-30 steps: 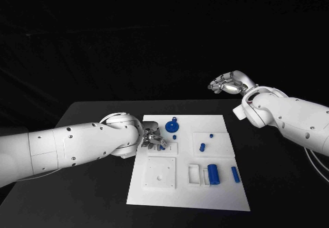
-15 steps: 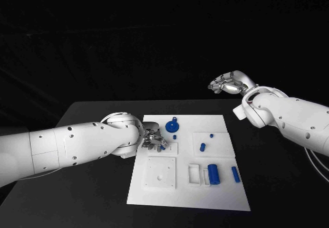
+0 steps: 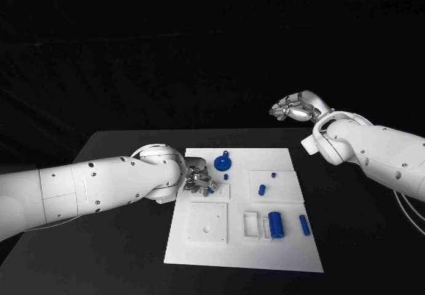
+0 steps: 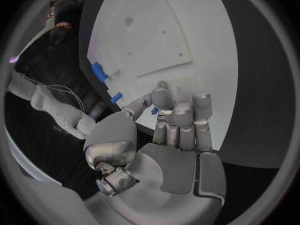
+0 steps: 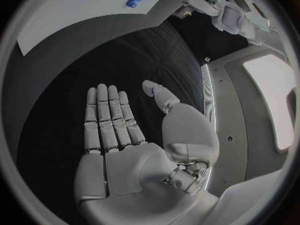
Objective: Assemble the parts on the task board
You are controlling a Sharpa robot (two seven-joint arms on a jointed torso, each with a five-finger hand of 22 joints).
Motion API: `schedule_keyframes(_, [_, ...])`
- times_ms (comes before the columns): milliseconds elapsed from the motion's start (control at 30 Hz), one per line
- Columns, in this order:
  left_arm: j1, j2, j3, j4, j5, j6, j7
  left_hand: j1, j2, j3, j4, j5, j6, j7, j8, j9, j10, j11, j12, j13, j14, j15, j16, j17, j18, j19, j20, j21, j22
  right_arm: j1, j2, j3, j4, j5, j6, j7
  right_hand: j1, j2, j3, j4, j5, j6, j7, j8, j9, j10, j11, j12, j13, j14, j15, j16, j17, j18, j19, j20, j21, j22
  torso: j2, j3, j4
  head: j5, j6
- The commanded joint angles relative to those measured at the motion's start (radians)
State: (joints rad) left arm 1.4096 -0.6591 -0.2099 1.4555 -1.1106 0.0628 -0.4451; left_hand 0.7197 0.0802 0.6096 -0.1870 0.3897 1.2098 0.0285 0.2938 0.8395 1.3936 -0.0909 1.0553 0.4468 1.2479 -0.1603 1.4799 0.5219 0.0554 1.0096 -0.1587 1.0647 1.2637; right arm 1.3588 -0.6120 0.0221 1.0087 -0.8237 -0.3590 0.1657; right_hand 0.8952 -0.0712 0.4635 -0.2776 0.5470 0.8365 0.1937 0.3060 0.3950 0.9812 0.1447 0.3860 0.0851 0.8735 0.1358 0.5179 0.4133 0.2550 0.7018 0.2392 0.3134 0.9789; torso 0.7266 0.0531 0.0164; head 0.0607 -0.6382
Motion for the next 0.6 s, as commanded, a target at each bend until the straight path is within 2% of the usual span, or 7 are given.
schedule_keyframes(33, [-0.012, 0.007, -0.009, 0.005, 0.007, 0.052, -0.009, -0.008, 0.005, 0.039, -0.026, -0.015, 0.049, -0.042, 0.006, -0.004, 0.007, -0.032, 0.005, 0.002, 0.031, -0.057, 0.005, 0.002, 0.013, 0.001, -0.115, 0.005, 0.001, 0.000, -0.001, 0.001, 0.002, 0.001, 0.003, 0.006, -0.003, 0.000, 0.000, 0.003, 0.009, -0.007, 0.001, -0.002, -0.001, 0.005, 0.004, -0.005, -0.002, -0.002, 0.006, 0.000, -0.002, 0.007, -0.008, 0.000, -0.001, 0.002, 0.000, -0.0005, 0.0003, 0.000, 0.000])
schedule_keyframes(300, [-0.012, 0.006, -0.009, 0.006, 0.007, 0.052, -0.008, -0.009, 0.006, 0.039, -0.025, -0.016, 0.049, -0.042, 0.007, -0.005, 0.007, -0.032, 0.005, 0.002, 0.031, -0.057, 0.005, 0.002, 0.013, 0.001, -0.115, 0.004, 0.001, 0.000, -0.001, 0.001, 0.002, 0.001, 0.002, 0.007, -0.003, 0.000, 0.001, 0.003, 0.012, -0.007, 0.001, -0.002, -0.002, 0.006, 0.004, -0.005, -0.003, -0.001, 0.006, 0.000, -0.002, 0.007, -0.008, 0.000, -0.001, 0.002, 0.000, -0.0003, 0.0008, 0.000, -0.001])
schedule_keyframes(333, [-0.012, 0.006, -0.009, 0.007, 0.007, 0.051, -0.007, -0.016, 0.018, 0.039, -0.014, -0.019, 0.050, -0.042, 0.009, -0.007, 0.007, -0.032, 0.007, 0.003, 0.031, -0.057, 0.007, 0.003, 0.012, 0.000, -0.114, 0.004, 0.001, 0.000, -0.001, 0.001, 0.002, 0.001, 0.002, 0.007, -0.003, 0.000, 0.000, 0.004, 0.013, -0.007, 0.001, -0.002, -0.002, 0.006, 0.004, -0.005, -0.003, -0.002, 0.006, 0.000, -0.002, 0.007, -0.008, 0.001, -0.001, 0.002, 0.000, -0.0002, 0.0006, 0.000, -0.001])
schedule_keyframes(533, [-0.012, 0.006, -0.009, 0.007, 0.013, 0.058, -0.008, -0.019, 0.020, 0.038, -0.011, -0.020, 0.052, -0.043, 0.011, -0.007, 0.008, -0.033, 0.009, 0.004, 0.032, -0.056, 0.008, 0.004, 0.012, -0.001, -0.114, 0.004, 0.002, 0.000, -0.001, 0.001, 0.002, 0.001, 0.002, 0.007, -0.004, -0.001, 0.000, 0.004, 0.015, -0.007, 0.002, -0.002, -0.002, 0.006, 0.004, -0.005, -0.003, -0.002, 0.006, 0.000, -0.003, 0.007, -0.008, 0.001, -0.001, 0.002, 0.000, -0.0008, 0.0002, 0.000, -0.001])
schedule_keyframes(600, [-0.012, 0.007, -0.009, 0.007, 0.019, 0.065, -0.008, -0.032, 0.027, 0.034, 0.000, -0.024, 0.066, -0.046, 0.021, -0.005, 0.006, -0.034, 0.008, 0.005, 0.030, -0.055, 0.008, 0.004, 0.010, -0.003, -0.112, 0.003, 0.002, 0.000, -0.001, 0.001, 0.002, 0.001, 0.002, 0.008, -0.004, -0.001, 0.000, 0.005, 0.016, -0.007, 0.002, -0.002, -0.002, 0.006, 0.004, -0.005, -0.004, -0.002, 0.006, 0.000, -0.003, 0.007, -0.008, 0.001, -0.001, 0.002, 0.000, -0.0011, 0.0001, 0.000, -0.001])
